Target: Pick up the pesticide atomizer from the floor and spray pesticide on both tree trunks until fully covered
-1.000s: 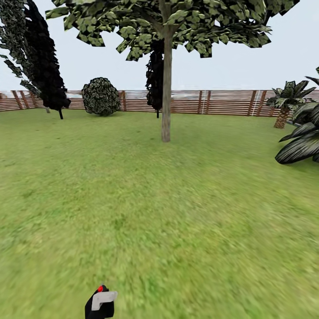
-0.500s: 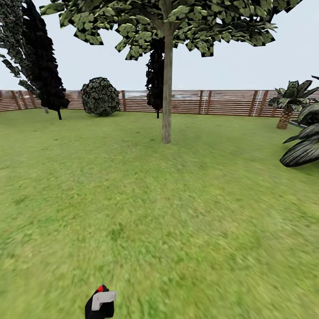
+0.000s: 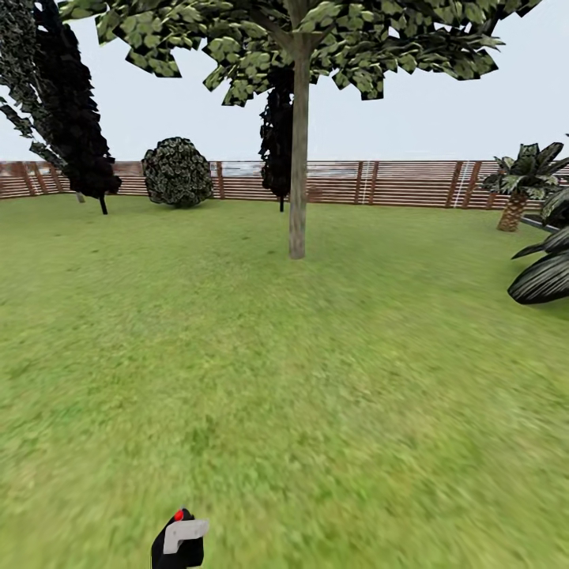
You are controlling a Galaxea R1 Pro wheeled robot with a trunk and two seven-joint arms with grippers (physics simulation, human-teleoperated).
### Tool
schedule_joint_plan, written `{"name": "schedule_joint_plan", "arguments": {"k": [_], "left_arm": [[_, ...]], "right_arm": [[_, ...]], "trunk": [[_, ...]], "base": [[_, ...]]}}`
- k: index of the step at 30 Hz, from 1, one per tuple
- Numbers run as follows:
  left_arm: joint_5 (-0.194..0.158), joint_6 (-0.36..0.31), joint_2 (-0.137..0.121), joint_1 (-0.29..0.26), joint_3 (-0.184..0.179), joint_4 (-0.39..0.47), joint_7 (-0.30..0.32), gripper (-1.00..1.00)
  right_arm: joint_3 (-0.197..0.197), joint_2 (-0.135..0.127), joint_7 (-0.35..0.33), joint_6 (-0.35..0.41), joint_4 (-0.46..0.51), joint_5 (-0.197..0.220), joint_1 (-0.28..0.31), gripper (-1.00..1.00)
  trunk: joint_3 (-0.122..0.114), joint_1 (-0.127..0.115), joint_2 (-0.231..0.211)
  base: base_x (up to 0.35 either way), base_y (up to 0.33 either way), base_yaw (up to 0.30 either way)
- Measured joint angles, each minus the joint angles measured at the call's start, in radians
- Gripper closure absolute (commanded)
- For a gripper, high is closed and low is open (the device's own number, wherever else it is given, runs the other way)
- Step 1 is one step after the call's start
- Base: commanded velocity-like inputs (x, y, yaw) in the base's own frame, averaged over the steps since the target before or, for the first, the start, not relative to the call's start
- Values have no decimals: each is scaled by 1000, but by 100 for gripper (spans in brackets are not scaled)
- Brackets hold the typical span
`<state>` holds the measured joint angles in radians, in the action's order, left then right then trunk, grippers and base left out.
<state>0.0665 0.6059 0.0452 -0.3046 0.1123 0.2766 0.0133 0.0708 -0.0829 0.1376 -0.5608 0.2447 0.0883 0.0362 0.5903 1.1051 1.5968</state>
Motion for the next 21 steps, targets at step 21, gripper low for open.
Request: {"name": "schedule_joint_plan", "arguments": {"k": [21], "left_arm": [[0,0,0,0,0,0,0,100]], "right_arm": [[2,1,2,3,-92,7,0,-100]], "trunk": [[0,0,0]], "base": [[350,0,0]]}}
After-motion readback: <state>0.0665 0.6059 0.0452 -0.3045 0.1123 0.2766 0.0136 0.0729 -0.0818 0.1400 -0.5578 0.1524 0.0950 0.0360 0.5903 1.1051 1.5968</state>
